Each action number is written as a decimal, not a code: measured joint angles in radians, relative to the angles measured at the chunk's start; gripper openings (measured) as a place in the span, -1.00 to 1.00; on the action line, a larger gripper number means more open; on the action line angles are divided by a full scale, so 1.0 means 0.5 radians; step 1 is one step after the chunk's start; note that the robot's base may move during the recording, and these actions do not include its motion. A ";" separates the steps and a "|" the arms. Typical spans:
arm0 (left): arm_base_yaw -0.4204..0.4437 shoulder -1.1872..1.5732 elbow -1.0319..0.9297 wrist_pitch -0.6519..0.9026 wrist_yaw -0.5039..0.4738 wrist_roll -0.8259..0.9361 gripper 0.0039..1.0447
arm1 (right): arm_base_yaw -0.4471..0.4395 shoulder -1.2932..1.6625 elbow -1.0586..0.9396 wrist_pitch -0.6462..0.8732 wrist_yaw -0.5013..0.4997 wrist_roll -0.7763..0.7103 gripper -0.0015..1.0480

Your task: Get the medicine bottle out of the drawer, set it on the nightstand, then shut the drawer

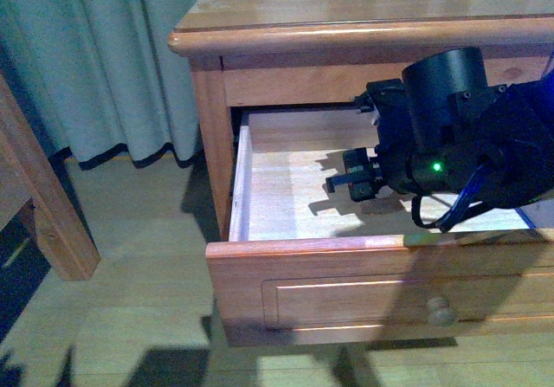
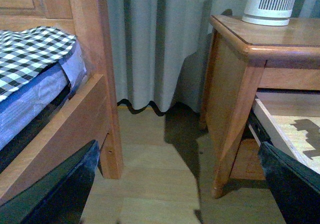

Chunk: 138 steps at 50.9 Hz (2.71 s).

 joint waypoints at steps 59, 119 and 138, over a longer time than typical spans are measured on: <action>0.000 0.000 0.000 0.000 0.000 0.000 0.88 | -0.182 -0.188 1.206 -0.845 0.058 0.049 -0.42; 0.000 0.000 0.000 0.000 0.000 0.000 0.88 | 0.047 -2.484 -2.076 -0.215 -0.027 0.531 -0.94; 0.000 0.000 0.000 0.000 0.000 0.001 0.88 | -0.082 -0.793 -1.847 1.267 0.088 0.304 -0.94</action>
